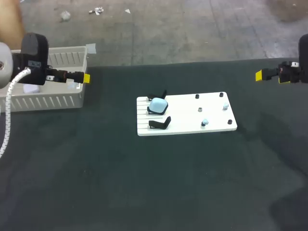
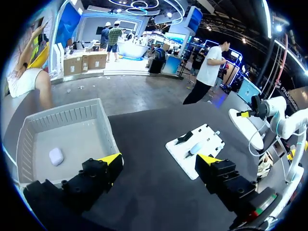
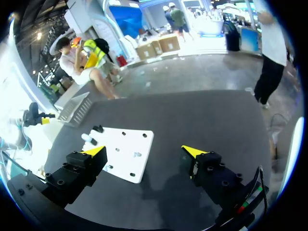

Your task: Pick up each earbud case from the left stands, insert the matching earbuds, close the lid, and place the case in the box.

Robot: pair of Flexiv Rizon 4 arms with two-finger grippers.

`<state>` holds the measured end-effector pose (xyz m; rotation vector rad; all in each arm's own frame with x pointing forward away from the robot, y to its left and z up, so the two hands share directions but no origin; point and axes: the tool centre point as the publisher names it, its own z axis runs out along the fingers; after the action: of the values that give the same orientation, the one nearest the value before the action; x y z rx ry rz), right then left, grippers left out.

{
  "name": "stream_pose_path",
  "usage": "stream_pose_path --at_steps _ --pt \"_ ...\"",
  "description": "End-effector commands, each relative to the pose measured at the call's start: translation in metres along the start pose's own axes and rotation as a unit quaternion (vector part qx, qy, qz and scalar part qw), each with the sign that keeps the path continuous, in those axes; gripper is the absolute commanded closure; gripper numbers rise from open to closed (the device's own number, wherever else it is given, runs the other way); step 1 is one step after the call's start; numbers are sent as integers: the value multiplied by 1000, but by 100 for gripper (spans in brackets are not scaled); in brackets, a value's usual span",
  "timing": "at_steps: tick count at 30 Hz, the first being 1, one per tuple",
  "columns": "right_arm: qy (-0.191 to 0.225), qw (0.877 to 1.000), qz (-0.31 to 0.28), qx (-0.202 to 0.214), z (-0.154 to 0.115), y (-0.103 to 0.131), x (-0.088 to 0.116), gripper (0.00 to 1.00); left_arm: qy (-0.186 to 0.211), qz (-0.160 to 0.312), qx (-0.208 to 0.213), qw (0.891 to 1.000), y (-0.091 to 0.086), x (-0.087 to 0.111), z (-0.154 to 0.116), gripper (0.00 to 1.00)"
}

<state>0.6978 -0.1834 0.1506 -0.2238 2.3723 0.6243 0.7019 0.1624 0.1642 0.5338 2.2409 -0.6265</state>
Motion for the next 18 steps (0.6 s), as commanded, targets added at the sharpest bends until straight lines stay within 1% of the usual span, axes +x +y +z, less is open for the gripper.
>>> stream_pose_path --at_steps 1,2,3,5,7,18 --pt "0 1000 0 -1 1 -1 0 0 -145 219 257 930 5 5 1 0" --pt "0 1000 0 -1 1 -1 0 0 -147 228 268 924 3 4 1 0" --pt "0 1000 0 -1 1 -1 0 0 -143 233 271 923 1 2 0 0" --pt "0 1000 0 -1 1 -1 0 0 -146 253 275 916 -7 2 -3 0" --pt "0 1000 0 -1 1 -1 0 0 -130 252 265 922 -13 1 -3 0" --pt "0 1000 0 -1 1 -1 0 0 -130 252 265 922 -13 1 -3 0"
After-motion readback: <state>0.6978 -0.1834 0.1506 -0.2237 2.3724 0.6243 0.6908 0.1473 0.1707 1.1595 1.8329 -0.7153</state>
